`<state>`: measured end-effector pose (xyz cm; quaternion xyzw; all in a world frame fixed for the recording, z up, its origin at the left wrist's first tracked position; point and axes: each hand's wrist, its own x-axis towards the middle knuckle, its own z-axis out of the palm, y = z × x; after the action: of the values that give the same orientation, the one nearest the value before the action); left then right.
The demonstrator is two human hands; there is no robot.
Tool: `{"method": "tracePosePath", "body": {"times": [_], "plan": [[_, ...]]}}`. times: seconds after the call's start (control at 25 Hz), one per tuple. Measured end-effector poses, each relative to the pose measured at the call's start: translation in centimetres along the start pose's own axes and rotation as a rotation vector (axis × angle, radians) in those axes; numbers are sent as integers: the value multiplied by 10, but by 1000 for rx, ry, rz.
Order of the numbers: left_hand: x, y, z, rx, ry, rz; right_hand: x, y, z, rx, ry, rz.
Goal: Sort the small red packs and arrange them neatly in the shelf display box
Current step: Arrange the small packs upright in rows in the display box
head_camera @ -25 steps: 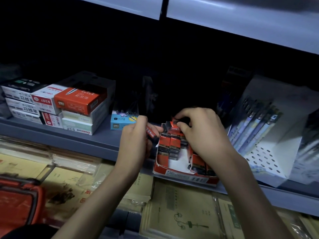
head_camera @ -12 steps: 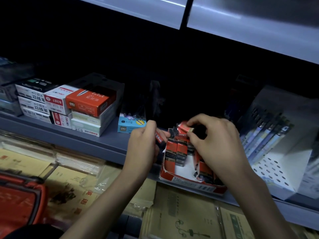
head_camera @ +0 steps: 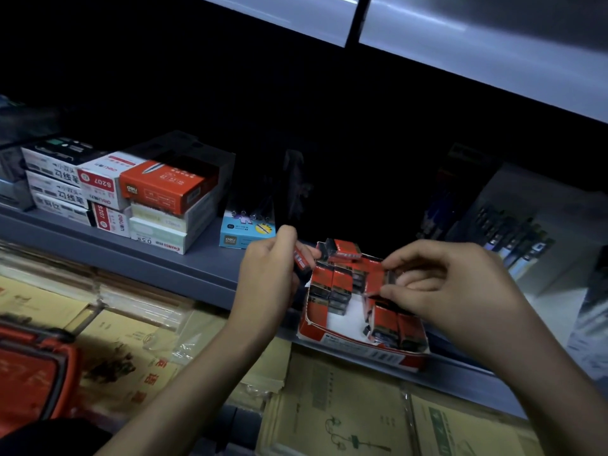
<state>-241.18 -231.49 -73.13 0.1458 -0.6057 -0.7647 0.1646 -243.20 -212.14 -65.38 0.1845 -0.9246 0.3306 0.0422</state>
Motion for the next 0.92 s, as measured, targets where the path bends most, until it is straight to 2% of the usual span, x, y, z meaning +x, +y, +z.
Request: {"method": "tracePosePath", "body": {"times": [0.36, 0.68, 0.92], "plan": [[1, -1, 3, 43, 24, 24, 8, 1, 24, -208, 10, -55], [1, -3, 2, 37, 10, 23, 10, 1, 17, -322, -162, -88], [-1, -2, 3, 46, 20, 26, 11, -6, 25, -374, -159, -1]]}}
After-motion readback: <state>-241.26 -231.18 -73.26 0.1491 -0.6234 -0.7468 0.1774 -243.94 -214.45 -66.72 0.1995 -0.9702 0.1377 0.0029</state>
